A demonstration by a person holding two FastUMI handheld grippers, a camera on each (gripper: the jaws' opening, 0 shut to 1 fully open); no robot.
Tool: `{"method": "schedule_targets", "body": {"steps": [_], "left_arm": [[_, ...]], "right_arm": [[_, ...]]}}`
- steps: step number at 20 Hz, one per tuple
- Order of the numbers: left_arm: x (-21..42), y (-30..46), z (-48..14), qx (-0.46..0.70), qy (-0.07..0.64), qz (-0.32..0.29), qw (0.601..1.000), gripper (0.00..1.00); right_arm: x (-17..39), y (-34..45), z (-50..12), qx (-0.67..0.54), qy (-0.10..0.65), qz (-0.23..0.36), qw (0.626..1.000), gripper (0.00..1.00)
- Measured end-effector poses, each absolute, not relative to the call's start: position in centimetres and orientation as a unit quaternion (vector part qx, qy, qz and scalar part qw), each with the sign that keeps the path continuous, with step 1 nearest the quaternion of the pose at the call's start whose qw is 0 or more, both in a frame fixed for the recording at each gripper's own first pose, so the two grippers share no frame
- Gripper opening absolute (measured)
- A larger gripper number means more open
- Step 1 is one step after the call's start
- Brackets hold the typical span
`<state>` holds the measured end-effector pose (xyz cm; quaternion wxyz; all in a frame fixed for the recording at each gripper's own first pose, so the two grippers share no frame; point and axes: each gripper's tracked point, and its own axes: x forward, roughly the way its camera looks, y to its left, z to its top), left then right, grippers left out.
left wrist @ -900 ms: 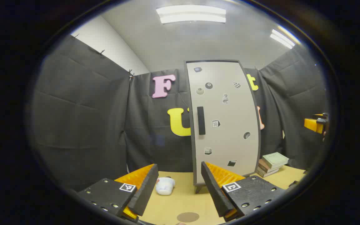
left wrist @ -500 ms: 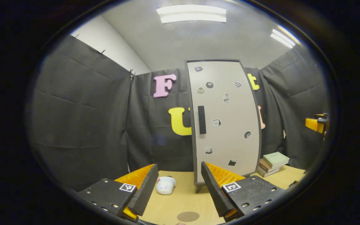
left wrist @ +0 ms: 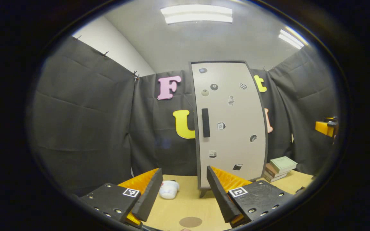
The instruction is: Open the cabinet door with the right hand, grasp the bottle in the cabinet with the left hand and place it on the coaster, then close the cabinet door with the right hand.
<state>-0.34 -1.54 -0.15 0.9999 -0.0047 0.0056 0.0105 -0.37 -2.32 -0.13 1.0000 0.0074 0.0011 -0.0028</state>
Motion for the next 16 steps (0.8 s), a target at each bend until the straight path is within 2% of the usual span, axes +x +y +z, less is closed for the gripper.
{"method": "schedule_targets", "body": {"steps": [8, 16], "left_arm": [[-0.9, -3.8, 0.6, 0.002, 0.001, 0.029, 1.000, 0.83], [-1.4, -3.8, -0.4, 0.015, 0.015, 0.065, 0.998, 0.85]], "right_arm": [[0.6, -4.2, -0.3, 0.011, -0.002, 0.015, 1.000, 0.98], [3.0, -2.0, -1.3, 0.027, 0.007, 0.069, 0.997, 0.96]]}}
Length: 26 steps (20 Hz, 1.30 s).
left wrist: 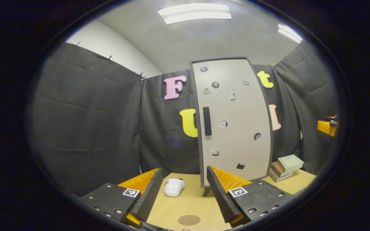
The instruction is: Open the cabinet door with the right hand, grasp the bottle in the cabinet with the left hand and place it on the coaster, then close the cabinet door with the right hand.
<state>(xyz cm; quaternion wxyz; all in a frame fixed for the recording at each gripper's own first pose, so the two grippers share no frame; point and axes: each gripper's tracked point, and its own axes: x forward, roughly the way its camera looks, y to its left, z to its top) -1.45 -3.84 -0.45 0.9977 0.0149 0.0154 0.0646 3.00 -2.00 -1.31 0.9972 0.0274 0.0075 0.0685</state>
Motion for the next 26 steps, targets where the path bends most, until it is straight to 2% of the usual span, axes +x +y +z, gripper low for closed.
{"method": "schedule_targets", "body": {"steps": [11, 26], "left_arm": [[2.5, 4.0, -2.1, 0.020, 0.012, 0.060, 0.998, 0.85], [5.1, 20.6, -8.5, 0.014, 0.044, 0.127, 0.991, 0.84]], "right_arm": [[8.7, 9.6, 2.9, 0.038, -0.012, 0.103, 0.994, 0.94], [16.8, 29.2, 7.6, 0.024, -0.027, 0.172, 0.984, 0.94]]}}
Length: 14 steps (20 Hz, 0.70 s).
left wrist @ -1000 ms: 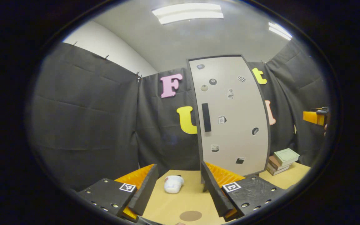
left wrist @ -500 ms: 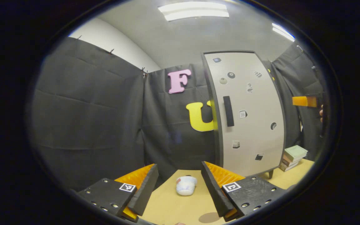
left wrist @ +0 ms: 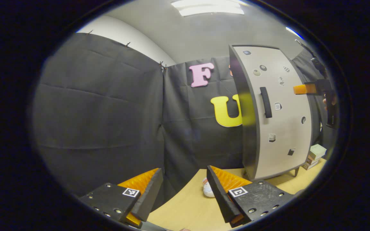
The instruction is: Open the cabinet door with the right hand, grasp the bottle in the cabinet with the left hand and place it on the coaster, then close the cabinet door with the right hand.
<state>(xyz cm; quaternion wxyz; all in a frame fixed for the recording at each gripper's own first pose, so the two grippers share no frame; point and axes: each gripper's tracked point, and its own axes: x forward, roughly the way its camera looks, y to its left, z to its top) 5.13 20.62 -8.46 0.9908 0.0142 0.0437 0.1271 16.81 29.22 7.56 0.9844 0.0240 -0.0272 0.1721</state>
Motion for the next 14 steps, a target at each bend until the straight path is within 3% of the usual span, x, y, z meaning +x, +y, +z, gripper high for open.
{"method": "schedule_targets", "body": {"steps": [11, 14], "left_arm": [[4.5, 27.1, -11.7, 0.009, 0.064, 0.175, 0.983, 0.84], [4.4, 28.0, -12.4, 0.010, 0.069, 0.185, 0.980, 0.85]], "right_arm": [[22.3, 38.8, 6.7, 0.018, 0.000, 0.187, 0.982, 0.98], [24.4, 39.8, 5.9, 0.013, 0.020, 0.175, 0.984, 0.94]]}}
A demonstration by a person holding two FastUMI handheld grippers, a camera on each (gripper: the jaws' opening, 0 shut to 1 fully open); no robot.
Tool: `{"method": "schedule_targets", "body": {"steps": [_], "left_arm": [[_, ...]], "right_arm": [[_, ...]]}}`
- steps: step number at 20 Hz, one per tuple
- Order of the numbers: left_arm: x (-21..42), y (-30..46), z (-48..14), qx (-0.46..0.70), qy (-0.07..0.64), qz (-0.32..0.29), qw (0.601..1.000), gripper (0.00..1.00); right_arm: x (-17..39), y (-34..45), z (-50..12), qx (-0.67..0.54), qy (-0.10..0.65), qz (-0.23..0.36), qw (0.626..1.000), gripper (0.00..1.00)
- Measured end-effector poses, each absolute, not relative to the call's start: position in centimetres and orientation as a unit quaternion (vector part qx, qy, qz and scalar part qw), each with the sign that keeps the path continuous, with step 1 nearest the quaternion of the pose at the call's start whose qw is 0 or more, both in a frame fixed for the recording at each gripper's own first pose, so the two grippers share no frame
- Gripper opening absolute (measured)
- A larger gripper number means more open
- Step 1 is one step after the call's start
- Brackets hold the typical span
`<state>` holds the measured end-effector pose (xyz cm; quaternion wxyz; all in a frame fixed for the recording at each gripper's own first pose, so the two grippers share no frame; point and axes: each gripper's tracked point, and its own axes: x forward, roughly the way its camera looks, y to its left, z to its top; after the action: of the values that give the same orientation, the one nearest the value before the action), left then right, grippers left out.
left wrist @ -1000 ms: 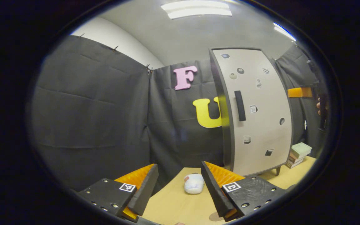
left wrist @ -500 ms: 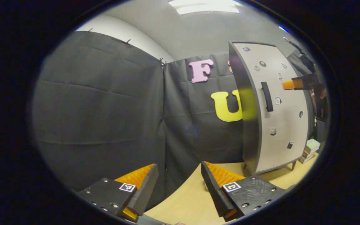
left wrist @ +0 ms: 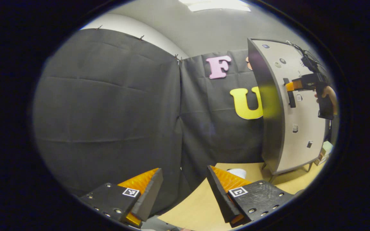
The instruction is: Open the cabinet door with the right hand, grasp the bottle in the cabinet with the left hand and place it on the coaster, then close the cabinet door with the right hand.
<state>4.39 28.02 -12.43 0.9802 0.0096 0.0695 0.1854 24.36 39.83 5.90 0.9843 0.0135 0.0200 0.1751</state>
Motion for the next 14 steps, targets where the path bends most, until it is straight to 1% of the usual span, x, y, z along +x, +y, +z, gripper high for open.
{"method": "schedule_targets", "body": {"steps": [2, 3, 4, 5, 6, 8, 9, 10, 14], "left_arm": [[4.0, 28.4, -12.7, 0.009, 0.071, 0.190, 0.979, 0.85], [4.0, 28.7, -12.6, 0.008, 0.071, 0.193, 0.979, 0.85], [3.9, 28.8, -12.6, 0.005, 0.070, 0.194, 0.979, 0.85], [3.9, 28.9, -12.5, 0.003, 0.069, 0.195, 0.978, 0.85], [3.8, 28.9, -12.6, 0.002, 0.069, 0.197, 0.978, 0.83], [3.9, 28.9, -12.6, 0.001, 0.069, 0.199, 0.978, 0.83], [3.8, 29.0, -12.5, 0.002, 0.069, 0.199, 0.978, 0.83], [3.7, 28.9, -12.4, 0.003, 0.068, 0.199, 0.978, 0.85], [4.0, 28.3, -12.0, 0.007, 0.064, 0.191, 0.980, 0.84]], "right_arm": [[25.6, 40.4, 5.3, 0.012, 0.038, 0.173, 0.984, 0.94], [26.1, 40.6, 5.3, 0.011, 0.042, 0.171, 0.984, 0.89], [26.6, 40.7, 5.1, 0.013, 0.046, 0.168, 0.985, 0.81], [27.0, 40.8, 4.8, 0.014, 0.054, 0.166, 0.985, 0.70], [27.3, 41.1, 4.3, 0.016, 0.066, 0.166, 0.984, 0.70], [27.5, 41.3, 3.5, 0.020, 0.090, 0.165, 0.982, 0.70], [27.8, 41.0, 3.6, 0.024, 0.088, 0.157, 0.983, 0.48], [27.7, 41.1, 3.5, 0.023, 0.092, 0.157, 0.983, 0.40], [27.6, 41.1, 3.2, 0.028, 0.118, 0.178, 0.977, 0.19]]}}
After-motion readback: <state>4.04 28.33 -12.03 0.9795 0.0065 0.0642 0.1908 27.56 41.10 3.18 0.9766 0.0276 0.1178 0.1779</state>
